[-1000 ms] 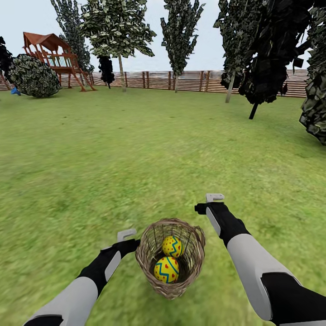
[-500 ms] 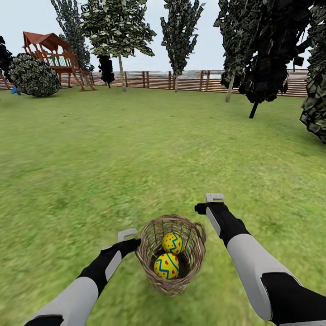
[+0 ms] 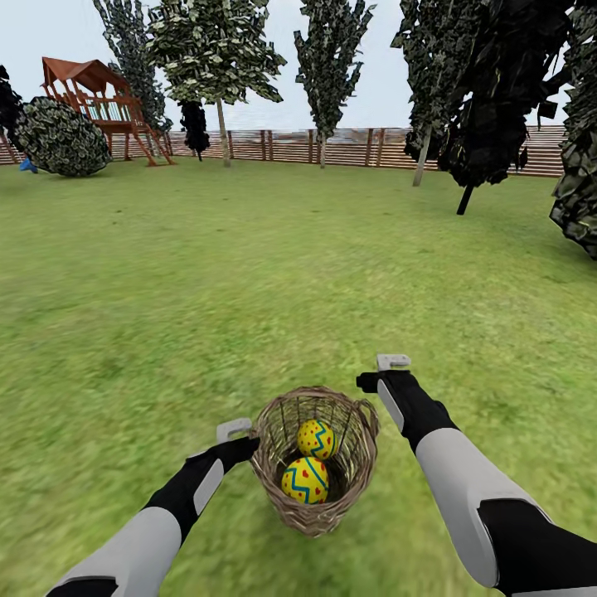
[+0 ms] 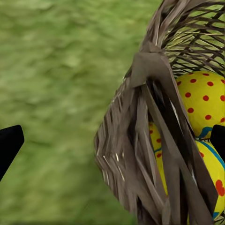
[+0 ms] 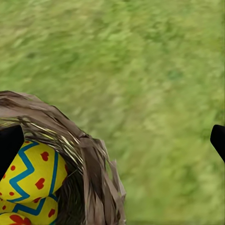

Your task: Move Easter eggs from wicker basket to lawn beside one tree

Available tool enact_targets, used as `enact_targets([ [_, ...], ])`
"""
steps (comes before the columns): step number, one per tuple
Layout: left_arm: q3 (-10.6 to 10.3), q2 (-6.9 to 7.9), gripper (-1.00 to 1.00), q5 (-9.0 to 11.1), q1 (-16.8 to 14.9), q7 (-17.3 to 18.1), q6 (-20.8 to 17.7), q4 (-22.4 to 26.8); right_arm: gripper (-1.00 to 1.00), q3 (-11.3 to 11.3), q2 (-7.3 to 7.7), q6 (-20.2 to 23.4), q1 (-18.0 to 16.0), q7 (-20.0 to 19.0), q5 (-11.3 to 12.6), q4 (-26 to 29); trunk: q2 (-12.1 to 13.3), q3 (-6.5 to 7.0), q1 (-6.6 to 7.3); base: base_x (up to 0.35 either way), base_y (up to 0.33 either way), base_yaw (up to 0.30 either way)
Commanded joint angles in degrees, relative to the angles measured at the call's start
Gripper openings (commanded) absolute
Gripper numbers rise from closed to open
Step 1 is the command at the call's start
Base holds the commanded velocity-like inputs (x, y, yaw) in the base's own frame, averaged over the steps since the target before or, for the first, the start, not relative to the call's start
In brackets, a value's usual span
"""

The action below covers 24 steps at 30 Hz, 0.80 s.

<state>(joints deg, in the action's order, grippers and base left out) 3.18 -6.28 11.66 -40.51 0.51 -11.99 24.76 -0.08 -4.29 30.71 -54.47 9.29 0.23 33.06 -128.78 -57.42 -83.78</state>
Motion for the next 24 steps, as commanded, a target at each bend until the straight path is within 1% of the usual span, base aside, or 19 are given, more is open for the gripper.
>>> enact_targets([
  [1,0.3,-0.05,1.0,0.4,0.0,0.0,-0.4,0.1,1.0,0.0,-0.02,0.3,0.0,0.2,0.0,0.1,0.0,-0.05,0.01,0.0,0.0,0.0],
  [11,0.2,-0.11,1.0,0.4,0.0,0.1,-0.4,0.2,1.0,0.0,-0.02,0.3,0.0,0.2,0.0,0.1,0.0,-0.05,0.01,0.004,-0.002,0.0],
  [17,0.2,-0.09,1.0,0.4,0.0,0.1,-0.3,0.2,1.0,0.0,-0.02,0.3,0.0,0.2,0.0,0.1,0.0,-0.05,0.01,0.14,-0.098,0.0],
  [24,0.2,-0.05,1.0,0.4,0.0,0.1,-0.3,0.2,1.0,0.0,-0.02,0.3,0.0,0.2,0.0,0.1,0.0,-0.05,0.01,0.019,-0.013,0.0],
])
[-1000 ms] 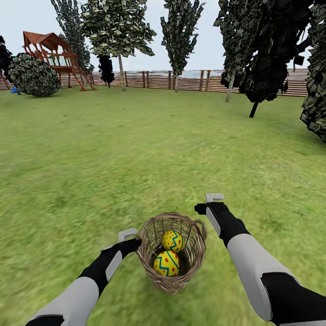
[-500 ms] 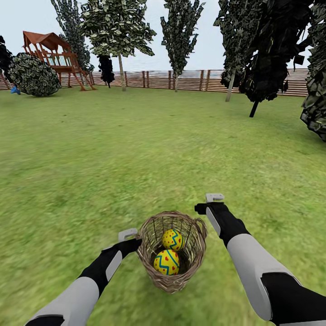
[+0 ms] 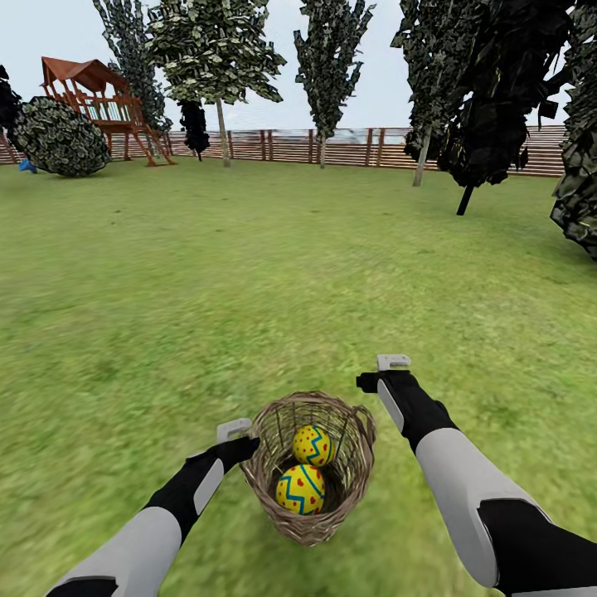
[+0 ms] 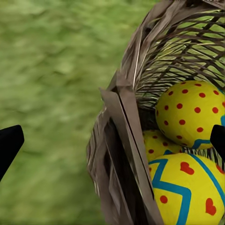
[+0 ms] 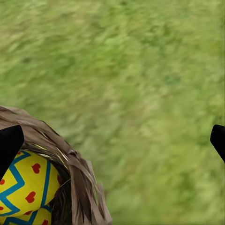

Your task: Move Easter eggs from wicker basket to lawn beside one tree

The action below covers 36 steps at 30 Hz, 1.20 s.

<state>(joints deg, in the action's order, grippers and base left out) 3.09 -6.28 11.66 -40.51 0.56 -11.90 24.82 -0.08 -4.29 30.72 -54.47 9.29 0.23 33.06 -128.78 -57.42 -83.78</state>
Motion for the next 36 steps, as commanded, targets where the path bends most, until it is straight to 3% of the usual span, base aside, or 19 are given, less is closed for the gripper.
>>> enact_targets([
  [1,0.3,-0.05,1.0,0.4,0.0,0.1,-0.4,0.1,1.0,0.0,-0.02,0.3,0.0,0.2,0.0,0.1,0.0,-0.05,0.01,0.002,-0.001,0.0],
  [6,0.3,-0.05,1.0,0.5,0.0,0.1,-0.4,0.1,1.0,0.0,-0.02,0.3,0.0,0.2,0.0,0.1,0.0,-0.05,0.01,0.0,0.0,0.0],
  [18,0.2,-0.13,1.0,0.6,0.0,0.1,-0.4,0.1,1.0,0.0,-0.02,0.3,0.0,0.2,0.0,0.1,-4.8,-2.21,-2.63,0.0,0.0,0.0],
  [25,0.3,-0.1,1.0,0.6,0.0,0.1,-0.4,0.1,1.0,0.0,-0.02,0.3,0.0,0.2,0.0,0.1,-4.8,-2.21,-2.63,0.0,0.0,0.0],
  [26,0.3,-0.07,-1.0,0.6,0.0,0.1,-0.4,0.1,1.0,0.0,-0.02,0.3,0.0,0.2,0.0,0.1,-4.8,-2.21,-2.63,0.0,0.0,0.0],
  [36,0.2,-0.07,-1.0,0.6,0.0,0.1,-0.4,0.1,1.0,0.0,-0.02,0.3,0.0,0.2,0.0,0.1,-4.8,-2.21,-2.63,0.0,0.0,0.0],
])
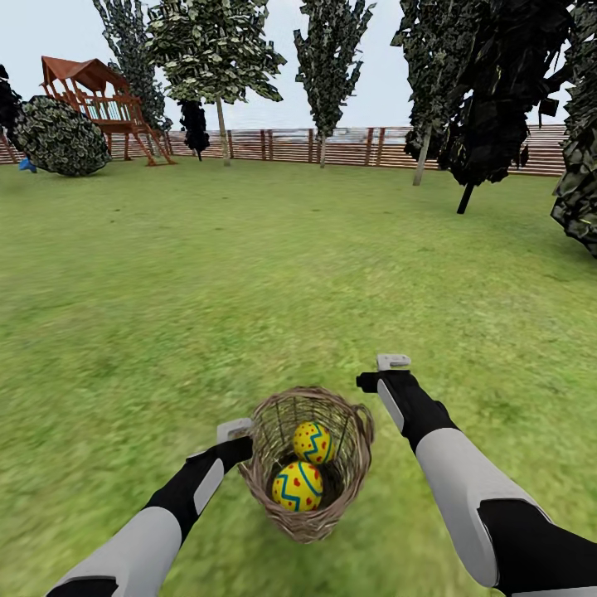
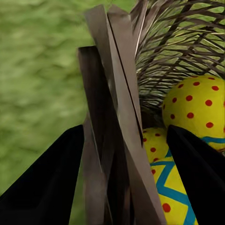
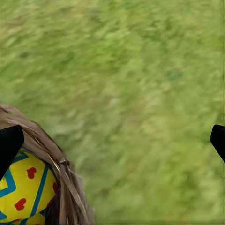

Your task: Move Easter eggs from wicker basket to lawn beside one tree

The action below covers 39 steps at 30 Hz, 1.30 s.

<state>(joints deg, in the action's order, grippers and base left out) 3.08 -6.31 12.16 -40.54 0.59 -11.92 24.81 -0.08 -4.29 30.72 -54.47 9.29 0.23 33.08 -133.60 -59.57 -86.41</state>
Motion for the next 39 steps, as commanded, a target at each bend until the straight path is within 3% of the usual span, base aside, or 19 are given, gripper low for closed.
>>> enact_targets([
  [1,0.3,-0.03,-1.0,0.1,0.0,0.0,-0.4,0.1,1.0,0.0,-0.02,0.3,0.0,0.2,0.0,0.1,0.0,-0.06,0.0,0.0,0.0,0.0],
  [11,0.3,-0.07,-1.0,0.1,0.0,0.0,-0.4,0.1,1.0,0.0,-0.02,0.3,0.0,0.2,0.0,0.1,0.0,-0.06,0.0,0.0,0.0,0.0],
  [15,0.3,-0.04,-1.0,0.1,0.0,0.0,1.1,0.1,1.0,0.0,-0.02,0.3,0.0,0.2,0.0,0.1,1.6,0.66,0.88,0.0,0.0,0.0],
  [39,0.4,-0.02,-1.0,0.1,0.0,0.0,1.2,0.1,1.0,0.0,-0.1,0.2,0.0,0.2,0.0,0.1,11.2,4.97,6.15,0.0,0.0,0.0],
])
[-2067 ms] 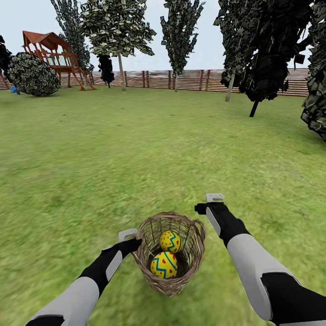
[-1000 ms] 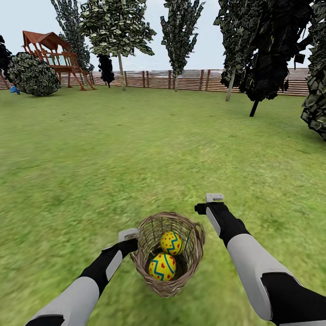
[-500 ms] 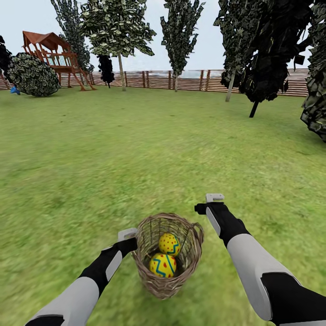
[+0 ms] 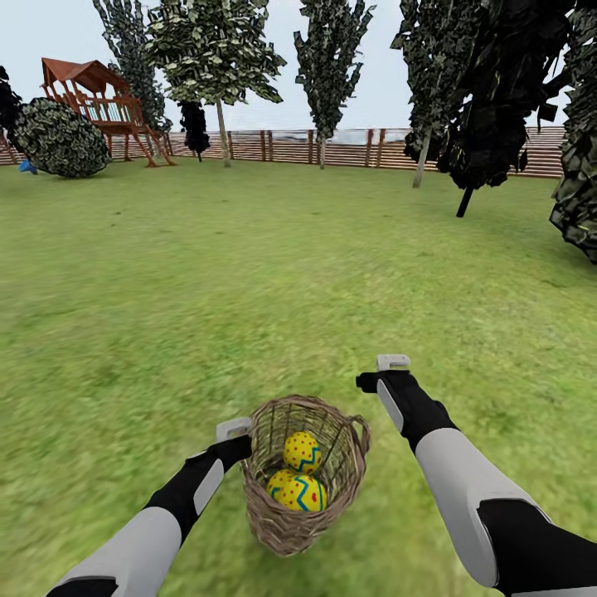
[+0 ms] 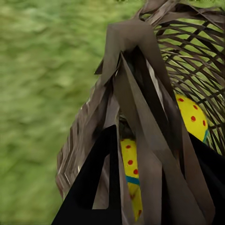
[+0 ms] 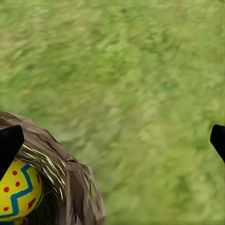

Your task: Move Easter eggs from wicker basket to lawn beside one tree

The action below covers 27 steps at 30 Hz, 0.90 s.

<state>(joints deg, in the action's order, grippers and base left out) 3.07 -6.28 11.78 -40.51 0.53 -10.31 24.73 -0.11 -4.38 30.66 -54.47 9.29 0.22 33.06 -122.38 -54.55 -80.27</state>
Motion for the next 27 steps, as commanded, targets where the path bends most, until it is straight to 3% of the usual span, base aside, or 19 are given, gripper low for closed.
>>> enact_targets([
  [1,0.4,-0.05,-1.0,0.5,0.0,0.1,-0.4,0.1,1.0,0.0,-0.01,0.3,0.0,0.2,0.0,0.1,0.4,0.13,0.24,0.0,0.0,0.0],
  [12,0.4,-0.04,-1.0,0.5,0.0,0.1,-0.4,0.1,1.0,0.0,0.0,0.3,0.0,-0.2,0.0,0.2,4.8,2.11,2.65,0.0,0.0,0.0],
  [22,0.4,-0.04,-1.0,0.5,0.0,0.2,-0.4,0.1,1.0,0.4,0.93,0.2,0.7,0.2,0.3,-0.7,8.8,3.9,4.85,0.0,0.0,0.0],
  [26,0.4,0.01,-1.0,0.5,0.0,0.2,-0.4,0.2,1.0,0.5,2.3,-0.5,9.7,0.5,0.2,-1.2,10.4,4.62,5.73,0.0,0.0,0.0],
  [27,0.4,0.11,-1.0,0.6,0.0,0.2,-0.4,0.2,1.0,0.6,3.24,-4.9,11.1,0.5,0.2,-8.0,10.8,4.8,5.95,0.0,0.0,0.0],
])
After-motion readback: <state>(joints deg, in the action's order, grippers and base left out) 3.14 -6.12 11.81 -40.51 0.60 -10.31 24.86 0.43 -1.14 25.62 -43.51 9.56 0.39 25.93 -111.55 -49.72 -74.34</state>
